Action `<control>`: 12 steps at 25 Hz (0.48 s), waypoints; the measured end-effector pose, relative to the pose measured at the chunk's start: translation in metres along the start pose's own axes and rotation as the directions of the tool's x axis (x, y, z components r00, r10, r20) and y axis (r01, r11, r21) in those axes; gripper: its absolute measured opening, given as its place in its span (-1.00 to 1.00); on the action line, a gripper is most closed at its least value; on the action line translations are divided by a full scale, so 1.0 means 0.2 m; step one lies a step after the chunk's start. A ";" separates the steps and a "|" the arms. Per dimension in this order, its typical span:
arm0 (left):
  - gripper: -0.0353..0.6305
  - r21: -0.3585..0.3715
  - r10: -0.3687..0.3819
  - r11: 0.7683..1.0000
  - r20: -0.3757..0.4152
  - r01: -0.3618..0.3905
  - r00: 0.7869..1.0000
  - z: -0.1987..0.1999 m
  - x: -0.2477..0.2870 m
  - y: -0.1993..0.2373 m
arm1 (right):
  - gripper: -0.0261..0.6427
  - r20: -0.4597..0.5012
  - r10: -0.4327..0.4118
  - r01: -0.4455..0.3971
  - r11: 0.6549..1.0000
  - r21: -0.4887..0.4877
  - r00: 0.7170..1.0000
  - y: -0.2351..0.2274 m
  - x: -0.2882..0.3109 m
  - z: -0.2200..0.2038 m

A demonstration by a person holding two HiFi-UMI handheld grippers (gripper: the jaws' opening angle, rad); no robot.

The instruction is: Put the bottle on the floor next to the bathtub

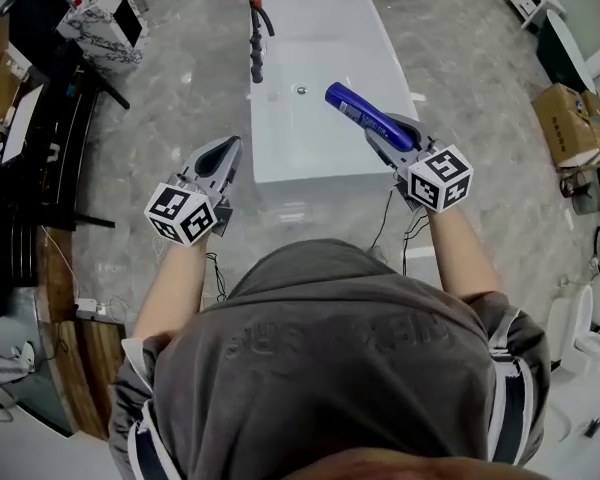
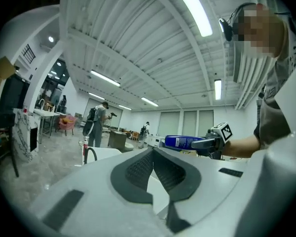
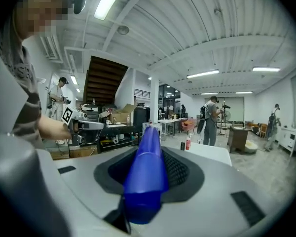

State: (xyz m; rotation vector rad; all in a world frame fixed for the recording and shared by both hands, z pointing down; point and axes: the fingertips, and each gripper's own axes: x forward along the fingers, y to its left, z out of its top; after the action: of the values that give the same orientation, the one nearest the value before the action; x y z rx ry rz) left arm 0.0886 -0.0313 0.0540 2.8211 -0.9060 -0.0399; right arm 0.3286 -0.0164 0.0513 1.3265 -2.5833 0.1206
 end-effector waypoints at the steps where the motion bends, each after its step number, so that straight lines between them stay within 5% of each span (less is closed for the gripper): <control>1: -0.88 -0.008 -0.005 1.000 0.004 0.005 1.000 0.03 -0.04 0.04 | -0.52 -0.008 -0.011 0.011 1.000 -0.007 1.000 0.05 0.02 0.03; 12: -0.88 -0.026 -0.052 0.998 -0.034 0.051 0.998 0.02 -0.17 0.16 | -0.52 -0.042 -0.041 0.042 0.998 0.036 0.998 0.24 0.15 0.00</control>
State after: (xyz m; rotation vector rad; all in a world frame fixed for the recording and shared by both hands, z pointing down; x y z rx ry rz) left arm 0.0429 -0.0384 0.0546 2.8126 -0.8192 -0.0097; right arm 0.2729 -0.0113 0.0601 1.3752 -2.5298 0.1873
